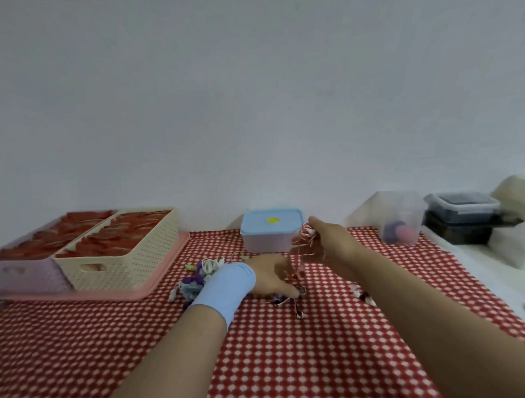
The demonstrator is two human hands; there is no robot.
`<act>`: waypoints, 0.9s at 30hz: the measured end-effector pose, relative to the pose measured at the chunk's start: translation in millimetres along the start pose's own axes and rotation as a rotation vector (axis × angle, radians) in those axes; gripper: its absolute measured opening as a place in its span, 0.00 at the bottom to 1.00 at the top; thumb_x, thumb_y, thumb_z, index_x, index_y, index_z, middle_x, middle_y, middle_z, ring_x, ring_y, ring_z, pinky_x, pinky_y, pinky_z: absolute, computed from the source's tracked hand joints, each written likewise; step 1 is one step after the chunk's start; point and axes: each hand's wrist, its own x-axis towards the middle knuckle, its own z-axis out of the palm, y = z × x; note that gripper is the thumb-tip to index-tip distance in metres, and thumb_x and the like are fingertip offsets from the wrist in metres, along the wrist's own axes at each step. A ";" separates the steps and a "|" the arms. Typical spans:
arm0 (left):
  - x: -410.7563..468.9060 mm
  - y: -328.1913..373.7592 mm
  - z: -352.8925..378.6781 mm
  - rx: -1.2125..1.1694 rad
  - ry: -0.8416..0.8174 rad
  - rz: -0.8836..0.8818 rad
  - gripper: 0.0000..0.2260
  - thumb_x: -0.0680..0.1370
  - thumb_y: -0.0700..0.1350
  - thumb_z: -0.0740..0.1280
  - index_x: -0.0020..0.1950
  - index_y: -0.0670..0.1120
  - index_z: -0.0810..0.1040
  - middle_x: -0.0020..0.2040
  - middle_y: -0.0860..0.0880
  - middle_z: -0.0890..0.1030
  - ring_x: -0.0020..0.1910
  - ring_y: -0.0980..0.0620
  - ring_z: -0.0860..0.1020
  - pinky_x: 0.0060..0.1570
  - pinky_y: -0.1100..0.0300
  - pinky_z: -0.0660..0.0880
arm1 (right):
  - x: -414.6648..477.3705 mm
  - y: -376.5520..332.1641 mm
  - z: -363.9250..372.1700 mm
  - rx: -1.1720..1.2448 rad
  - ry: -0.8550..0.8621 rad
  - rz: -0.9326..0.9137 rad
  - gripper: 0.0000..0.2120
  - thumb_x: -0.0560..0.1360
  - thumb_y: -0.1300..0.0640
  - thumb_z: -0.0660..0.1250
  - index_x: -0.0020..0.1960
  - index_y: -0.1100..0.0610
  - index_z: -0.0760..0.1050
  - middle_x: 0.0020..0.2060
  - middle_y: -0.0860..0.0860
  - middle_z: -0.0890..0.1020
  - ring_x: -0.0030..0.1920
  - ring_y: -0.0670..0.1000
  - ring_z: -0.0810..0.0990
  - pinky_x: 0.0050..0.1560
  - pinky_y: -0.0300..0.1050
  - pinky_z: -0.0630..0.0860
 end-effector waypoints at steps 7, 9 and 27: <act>22.2 -4.6 -11.4 0.337 0.059 -0.088 0.15 0.74 0.48 0.73 0.60 0.51 0.81 0.61 0.53 0.79 0.57 0.50 0.78 0.58 0.55 0.76 | 25.7 10.4 -17.9 -0.103 0.005 0.100 0.23 0.84 0.44 0.55 0.50 0.62 0.79 0.37 0.56 0.80 0.31 0.52 0.75 0.30 0.42 0.72; 14.0 -9.6 -23.2 0.559 0.135 -0.205 0.13 0.75 0.48 0.70 0.59 0.51 0.82 0.58 0.52 0.81 0.53 0.48 0.80 0.56 0.53 0.79 | 21.1 4.9 -19.0 -0.101 -0.028 0.102 0.20 0.84 0.47 0.56 0.50 0.60 0.79 0.34 0.53 0.80 0.31 0.52 0.73 0.29 0.42 0.69; 33.7 29.0 1.2 0.198 0.132 0.108 0.19 0.78 0.55 0.67 0.69 0.53 0.76 0.67 0.52 0.77 0.65 0.50 0.74 0.68 0.54 0.68 | 21.3 -4.7 -58.4 -1.067 -0.240 -0.002 0.09 0.74 0.58 0.75 0.52 0.50 0.86 0.45 0.48 0.87 0.42 0.47 0.86 0.49 0.43 0.83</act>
